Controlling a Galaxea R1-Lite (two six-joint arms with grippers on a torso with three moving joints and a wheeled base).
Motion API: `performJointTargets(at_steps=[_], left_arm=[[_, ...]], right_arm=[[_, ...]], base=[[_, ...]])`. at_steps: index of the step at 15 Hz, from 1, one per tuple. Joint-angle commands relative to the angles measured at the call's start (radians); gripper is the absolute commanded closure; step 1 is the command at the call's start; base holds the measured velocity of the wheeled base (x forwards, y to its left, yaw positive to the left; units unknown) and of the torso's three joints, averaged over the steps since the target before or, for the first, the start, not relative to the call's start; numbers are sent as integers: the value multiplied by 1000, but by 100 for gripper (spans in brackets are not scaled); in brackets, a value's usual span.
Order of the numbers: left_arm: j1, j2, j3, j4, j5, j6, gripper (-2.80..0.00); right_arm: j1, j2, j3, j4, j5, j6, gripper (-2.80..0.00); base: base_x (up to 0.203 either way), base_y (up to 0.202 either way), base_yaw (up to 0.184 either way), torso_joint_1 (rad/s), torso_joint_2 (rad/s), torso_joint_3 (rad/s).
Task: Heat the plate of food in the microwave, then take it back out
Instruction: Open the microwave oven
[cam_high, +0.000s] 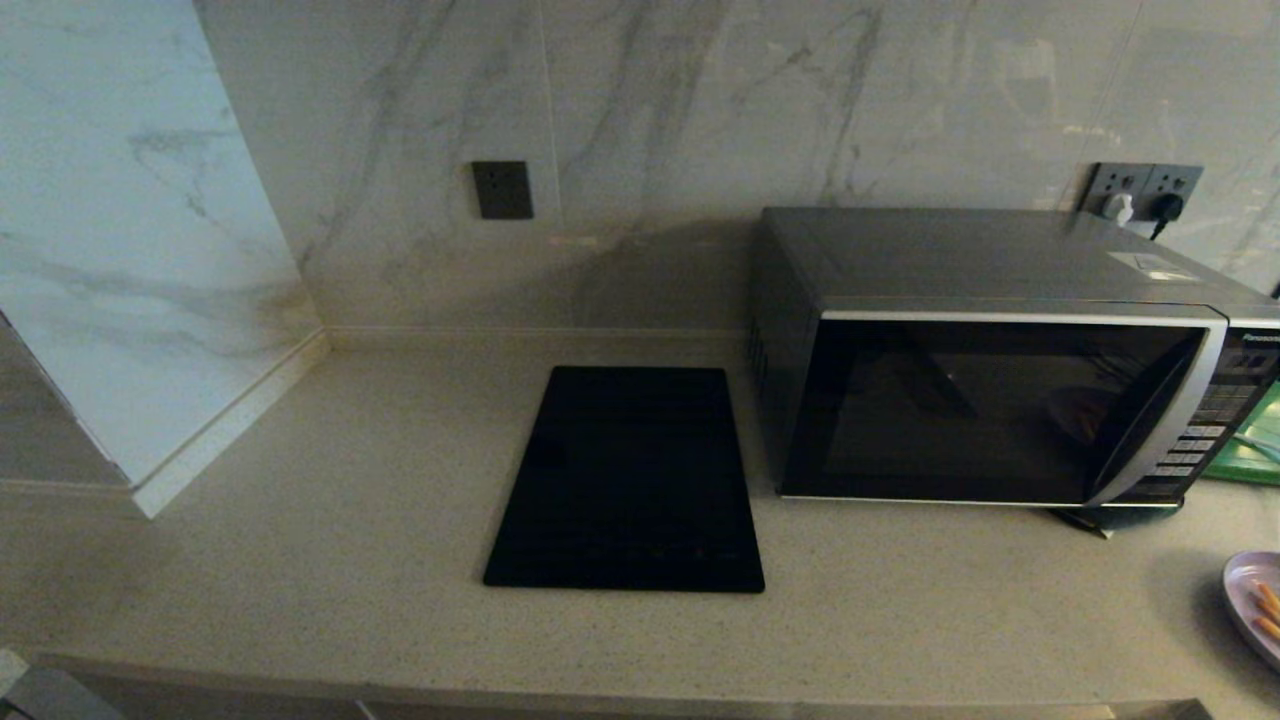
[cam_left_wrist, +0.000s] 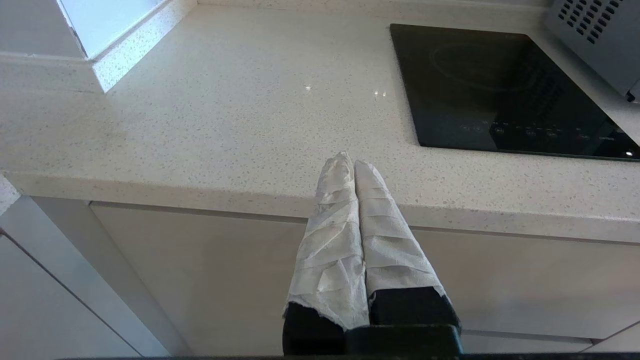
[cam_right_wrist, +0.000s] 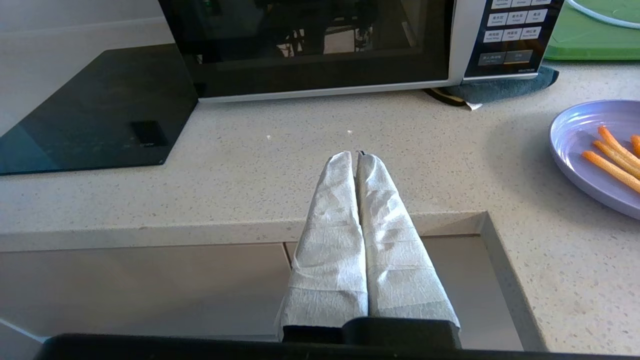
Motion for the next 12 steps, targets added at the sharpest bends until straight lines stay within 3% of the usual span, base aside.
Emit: performJointTargets(at_steps=[1,12], left_arm=[[0,1,0,0,0,-1,0],[0,1,0,0,0,-1,0]], right_arm=[[1,1,2,-1,0,-1,0],[1,4,-41,5,7,0,0]], base=[[0,0,0,0,0,0],[0,0,0,0,0,0]])
